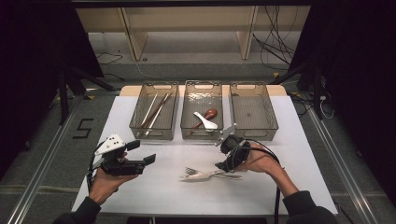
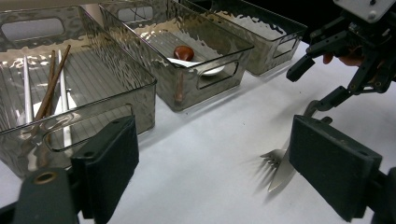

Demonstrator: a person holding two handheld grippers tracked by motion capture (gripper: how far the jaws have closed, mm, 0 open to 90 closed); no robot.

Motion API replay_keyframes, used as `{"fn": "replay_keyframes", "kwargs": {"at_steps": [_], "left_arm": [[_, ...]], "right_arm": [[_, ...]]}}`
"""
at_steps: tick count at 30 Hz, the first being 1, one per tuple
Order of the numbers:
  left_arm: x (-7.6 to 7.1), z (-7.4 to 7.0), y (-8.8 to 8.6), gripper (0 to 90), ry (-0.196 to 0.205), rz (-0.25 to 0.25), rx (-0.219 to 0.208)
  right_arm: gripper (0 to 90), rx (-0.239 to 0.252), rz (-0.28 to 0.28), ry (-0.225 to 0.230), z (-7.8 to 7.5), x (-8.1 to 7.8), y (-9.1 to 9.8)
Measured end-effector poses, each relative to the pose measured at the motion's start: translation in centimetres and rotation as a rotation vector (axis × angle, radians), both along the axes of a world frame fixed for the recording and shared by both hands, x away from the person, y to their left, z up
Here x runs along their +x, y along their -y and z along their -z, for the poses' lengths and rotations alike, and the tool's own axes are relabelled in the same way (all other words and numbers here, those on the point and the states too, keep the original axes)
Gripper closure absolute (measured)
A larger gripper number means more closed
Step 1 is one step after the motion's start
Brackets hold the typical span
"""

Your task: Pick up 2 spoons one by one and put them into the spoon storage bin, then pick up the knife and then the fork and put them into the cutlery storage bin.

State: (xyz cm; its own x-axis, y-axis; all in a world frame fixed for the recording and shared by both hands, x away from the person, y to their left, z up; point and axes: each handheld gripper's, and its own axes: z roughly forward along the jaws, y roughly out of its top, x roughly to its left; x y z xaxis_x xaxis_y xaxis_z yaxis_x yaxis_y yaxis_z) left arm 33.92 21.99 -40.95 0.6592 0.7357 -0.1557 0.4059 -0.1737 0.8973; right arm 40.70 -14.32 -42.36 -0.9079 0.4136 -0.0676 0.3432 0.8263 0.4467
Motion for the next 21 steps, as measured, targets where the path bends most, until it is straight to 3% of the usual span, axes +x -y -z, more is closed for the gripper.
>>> {"fn": "replay_keyframes", "kwargs": {"at_steps": [10, 21], "left_arm": [[-0.1, 0.0, -0.1, 15.8, 0.002, -0.003, -0.003], [-0.1, 0.0, -0.1, 15.8, 0.001, -0.007, 0.002]], "right_arm": [[30.9, -0.042, -0.006, -0.017, 0.7, 0.3, 0.0], [39.0, -0.073, -0.008, -0.073, 1.5, 0.5, 0.4]]}}
